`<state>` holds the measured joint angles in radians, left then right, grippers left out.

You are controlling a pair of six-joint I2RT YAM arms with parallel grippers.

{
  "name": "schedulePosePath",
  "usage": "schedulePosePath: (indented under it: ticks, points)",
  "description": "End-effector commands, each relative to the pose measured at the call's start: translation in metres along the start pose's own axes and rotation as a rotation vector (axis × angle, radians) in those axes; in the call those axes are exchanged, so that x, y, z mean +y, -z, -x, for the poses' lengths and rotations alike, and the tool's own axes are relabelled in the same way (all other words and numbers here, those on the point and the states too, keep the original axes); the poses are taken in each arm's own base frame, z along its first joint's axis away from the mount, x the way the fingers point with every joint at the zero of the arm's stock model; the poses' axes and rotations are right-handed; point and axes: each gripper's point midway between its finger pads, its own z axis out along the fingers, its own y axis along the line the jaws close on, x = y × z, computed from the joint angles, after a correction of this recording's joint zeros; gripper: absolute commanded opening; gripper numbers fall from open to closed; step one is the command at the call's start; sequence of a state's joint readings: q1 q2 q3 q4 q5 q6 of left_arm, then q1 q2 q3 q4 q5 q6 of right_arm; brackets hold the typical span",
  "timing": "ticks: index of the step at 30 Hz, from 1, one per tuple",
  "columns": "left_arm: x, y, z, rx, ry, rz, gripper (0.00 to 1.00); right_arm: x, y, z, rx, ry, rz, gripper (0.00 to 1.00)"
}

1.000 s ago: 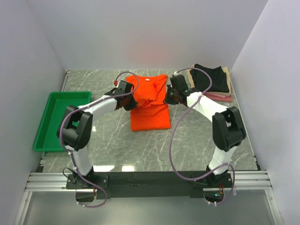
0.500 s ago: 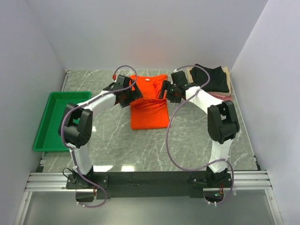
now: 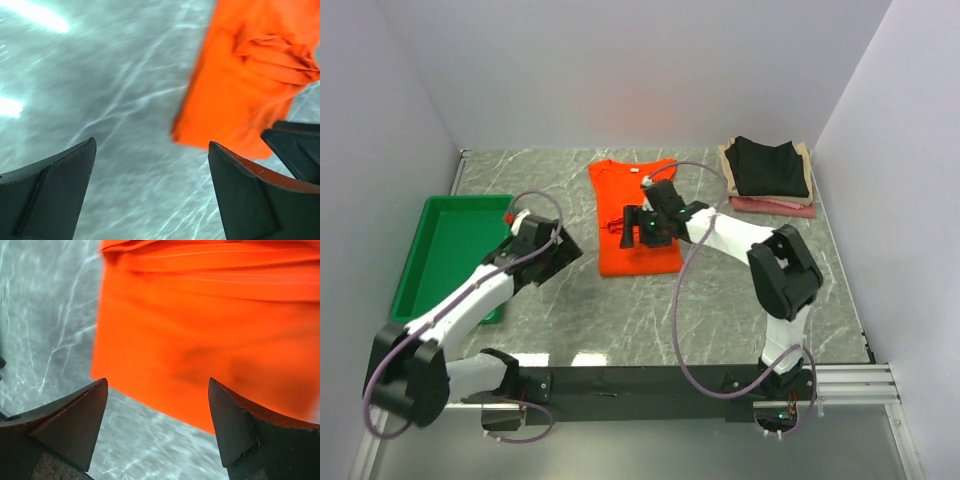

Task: Fold and stack the t-shirts
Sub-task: Fold the tshirt

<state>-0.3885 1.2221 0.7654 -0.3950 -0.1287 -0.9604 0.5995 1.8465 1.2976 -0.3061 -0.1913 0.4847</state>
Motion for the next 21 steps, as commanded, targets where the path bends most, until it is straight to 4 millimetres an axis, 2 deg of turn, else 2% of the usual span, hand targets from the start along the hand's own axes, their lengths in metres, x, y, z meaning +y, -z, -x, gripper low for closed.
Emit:
schedulePosePath:
  ticks: [1,3,6,10,11,16,17,21]
  points:
    - [0.034,0.011,-0.012,-0.008,0.059,0.071,0.99,0.023,-0.014,0.021,-0.047,0.058,0.045,0.88]
    - [0.037,0.018,-0.015,-0.009,0.073,0.052,0.99,0.031,-0.023,0.029,-0.056,0.071,0.064,0.88]
    - [0.047,0.021,-0.021,-0.007,0.085,0.063,0.99,0.036,-0.037,0.031,-0.045,0.076,0.082,0.88]
    - [0.048,0.025,-0.019,-0.019,0.09,0.061,0.99,0.036,-0.055,0.029,-0.017,0.061,0.082,0.88]
    - [0.042,0.025,-0.019,-0.017,0.09,0.034,0.99,0.033,-0.06,0.03,-0.019,0.058,0.075,0.88]
    - [0.039,0.021,-0.024,0.009,0.088,0.01,0.99,0.03,-0.073,0.051,-0.077,0.066,0.033,0.88]
    - [0.039,0.021,-0.024,0.009,0.088,0.011,0.99,0.035,-0.072,0.063,-0.102,0.073,0.035,0.88]
    - [0.041,0.021,-0.026,0.01,0.089,0.012,0.99,0.034,-0.077,0.081,-0.131,0.089,0.015,0.88]
